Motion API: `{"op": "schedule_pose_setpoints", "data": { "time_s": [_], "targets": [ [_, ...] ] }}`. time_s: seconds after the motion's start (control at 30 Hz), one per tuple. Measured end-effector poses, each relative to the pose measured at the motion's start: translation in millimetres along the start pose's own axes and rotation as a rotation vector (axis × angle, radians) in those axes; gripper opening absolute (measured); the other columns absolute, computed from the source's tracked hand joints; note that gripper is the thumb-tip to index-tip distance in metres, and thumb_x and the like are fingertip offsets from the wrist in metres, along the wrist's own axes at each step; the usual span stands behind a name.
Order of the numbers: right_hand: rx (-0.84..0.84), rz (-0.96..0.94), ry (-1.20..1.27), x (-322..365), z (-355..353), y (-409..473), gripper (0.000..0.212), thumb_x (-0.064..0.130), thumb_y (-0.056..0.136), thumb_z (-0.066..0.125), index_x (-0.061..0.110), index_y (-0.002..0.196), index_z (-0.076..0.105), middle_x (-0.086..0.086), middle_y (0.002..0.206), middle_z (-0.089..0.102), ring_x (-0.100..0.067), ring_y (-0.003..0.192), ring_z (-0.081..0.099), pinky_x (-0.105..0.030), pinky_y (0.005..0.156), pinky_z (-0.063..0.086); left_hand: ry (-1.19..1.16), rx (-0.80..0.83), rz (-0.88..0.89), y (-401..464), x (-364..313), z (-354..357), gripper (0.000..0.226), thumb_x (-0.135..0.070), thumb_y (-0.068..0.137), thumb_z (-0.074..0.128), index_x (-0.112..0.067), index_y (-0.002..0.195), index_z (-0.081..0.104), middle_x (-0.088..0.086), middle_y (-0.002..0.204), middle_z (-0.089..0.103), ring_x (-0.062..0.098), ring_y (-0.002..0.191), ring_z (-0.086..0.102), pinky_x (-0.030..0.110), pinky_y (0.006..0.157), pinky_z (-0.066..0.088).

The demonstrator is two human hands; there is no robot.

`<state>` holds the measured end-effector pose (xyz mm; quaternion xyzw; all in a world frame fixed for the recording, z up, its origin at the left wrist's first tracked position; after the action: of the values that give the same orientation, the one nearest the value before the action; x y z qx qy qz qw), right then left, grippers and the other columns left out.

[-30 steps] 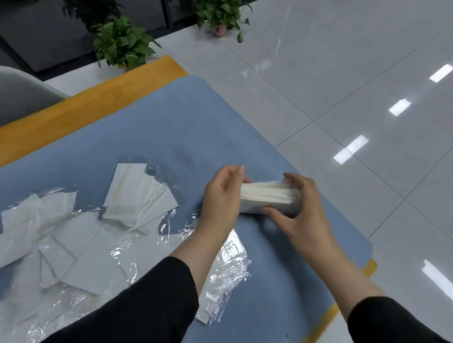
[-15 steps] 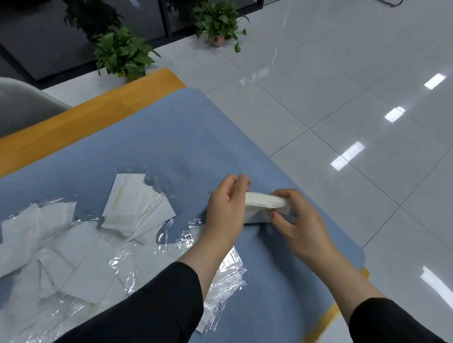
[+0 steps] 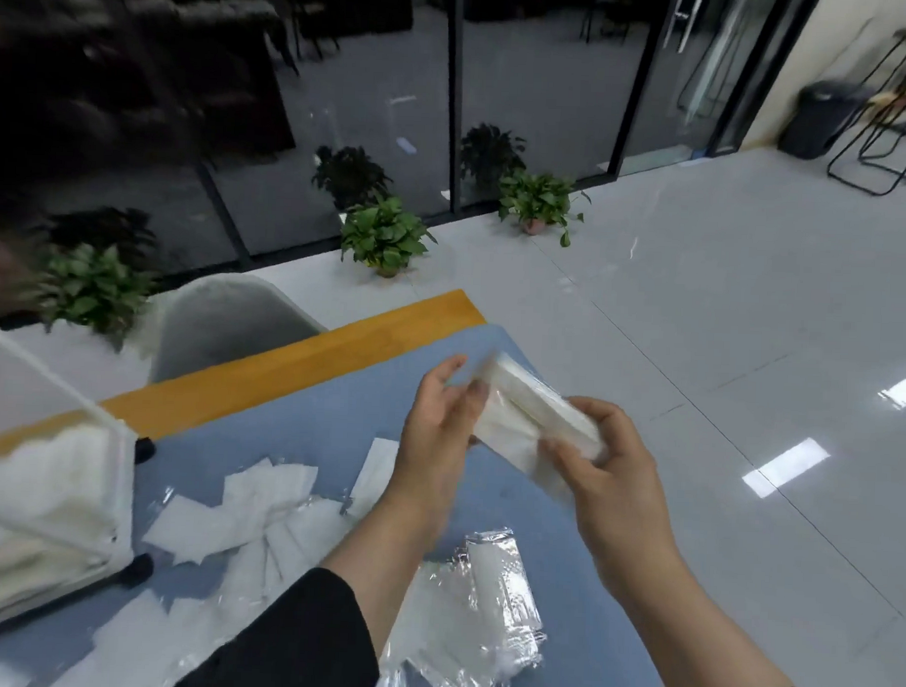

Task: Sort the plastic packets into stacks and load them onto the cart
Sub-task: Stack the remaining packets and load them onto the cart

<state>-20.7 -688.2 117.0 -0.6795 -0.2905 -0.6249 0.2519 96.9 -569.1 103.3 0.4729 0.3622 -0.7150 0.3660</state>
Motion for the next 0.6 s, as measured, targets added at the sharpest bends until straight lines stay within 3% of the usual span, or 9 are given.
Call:
{"op": "schedule_pose_setpoints", "data": {
  "time_s": [0.13, 0.23, 0.27, 0.37, 0.47, 0.6],
  "targets": [
    [0.144, 0.088, 0.118, 44.8, 46.5, -15.3, 0.027, 0.011, 0.088, 0.072, 0.032, 0.104, 0.067, -0.002, 0.095, 0.074, -0.021, 0.079, 0.07, -0.035, 0.067, 0.051, -0.03, 0.064, -0.008, -32.1, -52.8, -37.5, 0.049, -0.02, 0.076, 0.08, -0.02, 0.122, 0.064, 0.015, 0.113, 0.074, 0.029, 0.103, 0.072, 0.041, 0.092, 0.057],
    [0.291, 0.085, 0.114, 81.2, 88.9, -33.0, 0.025, 0.013, 0.085, 0.076, 0.031, 0.102, 0.069, -0.006, 0.098, 0.074, -0.03, 0.084, 0.071, -0.045, 0.072, 0.056, -0.006, -0.037, 0.04, -57.2, -102.2, -79.4, 0.045, -0.013, 0.078, 0.077, -0.014, 0.12, 0.064, 0.015, 0.108, 0.074, 0.027, 0.096, 0.072, 0.042, 0.089, 0.058],
    [0.365, 0.087, 0.109, 95.1, 104.7, -39.9, 0.024, 0.013, 0.084, 0.076, 0.028, 0.102, 0.071, -0.007, 0.098, 0.075, -0.031, 0.083, 0.071, -0.044, 0.071, 0.057, 0.027, -0.07, 0.054, -66.0, -118.5, -97.1, 0.045, -0.011, 0.078, 0.077, -0.013, 0.122, 0.063, 0.014, 0.106, 0.074, 0.027, 0.096, 0.071, 0.042, 0.089, 0.058],
    [0.663, 0.129, 0.111, 135.4, 152.9, -63.5, 0.018, 0.011, 0.086, 0.072, 0.017, 0.103, 0.074, -0.01, 0.095, 0.077, -0.021, 0.074, 0.072, -0.026, 0.061, 0.052, 0.148, -0.136, 0.065, -100.7, -164.0, -155.4, 0.043, -0.008, 0.082, 0.077, -0.015, 0.122, 0.063, 0.011, 0.106, 0.074, 0.026, 0.098, 0.071, 0.046, 0.094, 0.057],
    [0.935, 0.134, 0.059, 171.5, 203.3, -95.7, 0.021, 0.012, 0.088, 0.069, 0.012, 0.108, 0.074, -0.01, 0.101, 0.077, -0.027, 0.094, 0.074, -0.036, 0.08, 0.056, 0.253, -0.183, 0.026, -141.7, -197.2, -209.6, 0.048, -0.01, 0.081, 0.08, -0.019, 0.124, 0.062, 0.004, 0.1, 0.076, 0.023, 0.096, 0.073, 0.038, 0.085, 0.059],
    [1.062, -0.015, -0.082, 206.6, 265.1, -146.7, 0.014, 0.022, 0.088, 0.073, 0.019, 0.101, 0.078, -0.001, 0.093, 0.078, -0.019, 0.089, 0.075, -0.029, 0.072, 0.056, 0.307, -0.235, -0.026, -191.0, -226.5, -265.0, 0.06, -0.014, 0.075, 0.086, -0.021, 0.128, 0.06, 0.016, 0.111, 0.074, 0.03, 0.105, 0.072, 0.046, 0.096, 0.058]
  ]
}}
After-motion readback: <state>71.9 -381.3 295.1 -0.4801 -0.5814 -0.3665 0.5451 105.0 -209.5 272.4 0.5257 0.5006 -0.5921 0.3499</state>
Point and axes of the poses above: each hand's wrist, its own y-axis towards the middle knuckle, its own z-axis out of the palm, x = y × z, the point moved 4 cm from there along y, towards the middle knuckle
